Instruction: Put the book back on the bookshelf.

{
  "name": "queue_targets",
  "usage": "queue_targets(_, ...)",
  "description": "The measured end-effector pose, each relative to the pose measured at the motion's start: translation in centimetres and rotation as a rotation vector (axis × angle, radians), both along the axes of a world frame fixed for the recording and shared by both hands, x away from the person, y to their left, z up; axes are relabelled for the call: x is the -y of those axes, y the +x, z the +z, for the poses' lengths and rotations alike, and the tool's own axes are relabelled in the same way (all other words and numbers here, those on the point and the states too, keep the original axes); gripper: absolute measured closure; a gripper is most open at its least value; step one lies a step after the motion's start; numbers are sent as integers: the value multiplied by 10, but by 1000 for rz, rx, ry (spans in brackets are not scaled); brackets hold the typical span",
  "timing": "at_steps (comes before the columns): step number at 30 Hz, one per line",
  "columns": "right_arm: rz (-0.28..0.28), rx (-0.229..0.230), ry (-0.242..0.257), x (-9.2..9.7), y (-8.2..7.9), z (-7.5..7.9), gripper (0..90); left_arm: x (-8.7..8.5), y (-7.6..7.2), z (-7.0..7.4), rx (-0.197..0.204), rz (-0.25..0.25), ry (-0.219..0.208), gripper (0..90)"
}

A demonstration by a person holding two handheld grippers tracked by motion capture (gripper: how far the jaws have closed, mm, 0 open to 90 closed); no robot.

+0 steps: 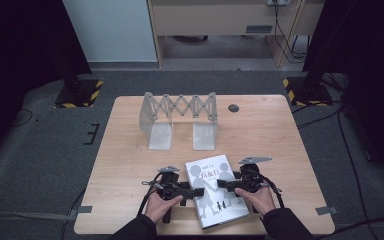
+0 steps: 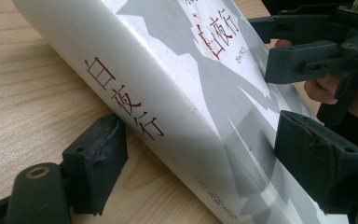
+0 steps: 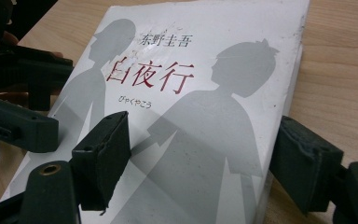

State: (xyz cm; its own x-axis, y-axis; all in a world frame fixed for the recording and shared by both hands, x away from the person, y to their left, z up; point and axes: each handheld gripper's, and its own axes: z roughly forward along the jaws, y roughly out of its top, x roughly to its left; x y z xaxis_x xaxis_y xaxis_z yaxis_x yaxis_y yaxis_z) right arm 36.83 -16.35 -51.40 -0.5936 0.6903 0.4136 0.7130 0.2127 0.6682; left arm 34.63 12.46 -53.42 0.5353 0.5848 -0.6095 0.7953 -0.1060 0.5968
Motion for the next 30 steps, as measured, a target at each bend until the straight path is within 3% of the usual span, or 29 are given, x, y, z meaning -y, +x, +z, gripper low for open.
queue_targets(6, -6, -4, 11, 0, -1, -1, 245, 3, -3, -1, 17, 13, -6, 144)
queue_targets(10, -11, -4, 16, 0, -1, -2, 243, 10, -5, -1, 26, 4, -20, 13)
queue_targets(12, -12, -3, 17, 1, -1, -2, 243, 9, -5, -2, 25, 2, -24, 3)
queue_targets(16, -10, 3, 19, 1, -1, -2, 243, 10, -5, -1, 23, 16, -21, 5)
queue_targets(20, -23, 2, 20, 2, -2, -2, 243, 13, -7, -3, 87, 23, 22, 50)
queue_targets(26, -9, -2, 19, 8, -1, -1, 266, 6, -4, -7, 47, 77, -52, 146)
queue_targets(30, -22, -2, 36, 8, -2, -3, 265, 6, -4, -7, 46, 78, -52, 160)
